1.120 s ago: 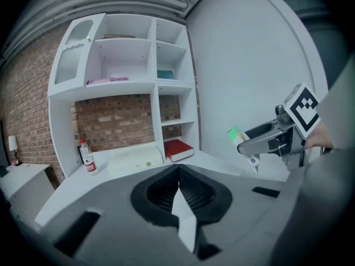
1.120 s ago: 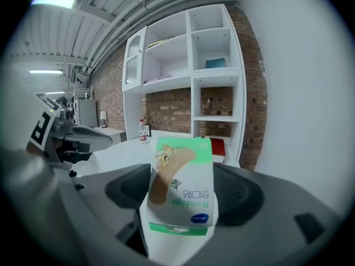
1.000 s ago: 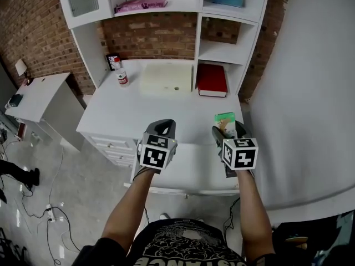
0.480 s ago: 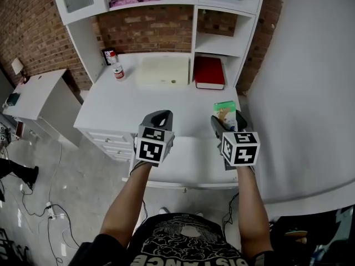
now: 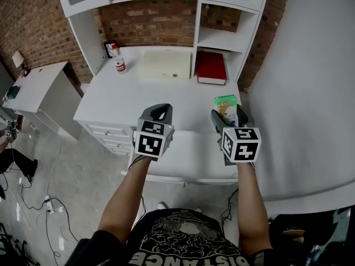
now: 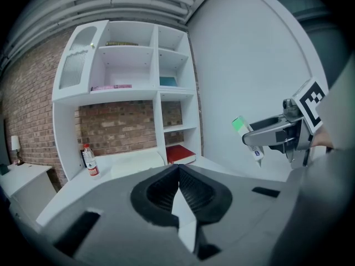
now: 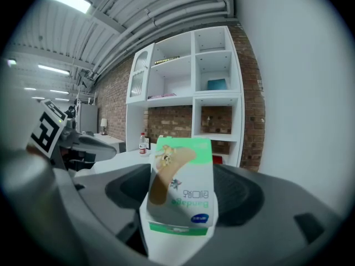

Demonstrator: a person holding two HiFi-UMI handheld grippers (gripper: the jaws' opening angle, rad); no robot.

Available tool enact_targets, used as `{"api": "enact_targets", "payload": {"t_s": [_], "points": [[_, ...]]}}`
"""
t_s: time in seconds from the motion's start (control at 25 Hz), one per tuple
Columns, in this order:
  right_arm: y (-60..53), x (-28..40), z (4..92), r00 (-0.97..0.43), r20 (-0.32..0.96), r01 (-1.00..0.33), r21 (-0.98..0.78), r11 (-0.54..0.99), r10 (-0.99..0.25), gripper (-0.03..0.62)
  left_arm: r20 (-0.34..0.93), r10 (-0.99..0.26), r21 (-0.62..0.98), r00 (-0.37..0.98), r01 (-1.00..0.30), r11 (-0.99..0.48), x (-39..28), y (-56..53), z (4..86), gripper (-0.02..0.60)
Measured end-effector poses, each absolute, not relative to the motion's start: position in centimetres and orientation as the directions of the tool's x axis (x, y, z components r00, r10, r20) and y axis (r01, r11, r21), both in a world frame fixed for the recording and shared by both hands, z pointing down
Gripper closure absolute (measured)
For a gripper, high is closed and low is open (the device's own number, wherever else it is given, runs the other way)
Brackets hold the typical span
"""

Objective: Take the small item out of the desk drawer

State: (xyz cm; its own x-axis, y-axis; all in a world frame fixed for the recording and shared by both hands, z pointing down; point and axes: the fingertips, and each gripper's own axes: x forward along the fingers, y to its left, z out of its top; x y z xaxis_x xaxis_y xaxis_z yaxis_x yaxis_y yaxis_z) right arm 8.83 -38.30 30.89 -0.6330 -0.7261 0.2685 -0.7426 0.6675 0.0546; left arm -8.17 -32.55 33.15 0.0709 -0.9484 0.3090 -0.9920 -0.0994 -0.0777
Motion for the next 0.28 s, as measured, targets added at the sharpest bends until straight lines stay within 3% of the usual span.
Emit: {"api": "enact_targets", "payload": {"t_s": [0.28], "points": [[-37.96, 8.87, 30.72, -0.637, 0.258, -0.74, 0.057, 0.67, -0.726, 0.246, 0.311, -0.948, -0.08, 0.069, -0.992, -0.098, -8.05, -32.28, 33.28, 0.574]]}}
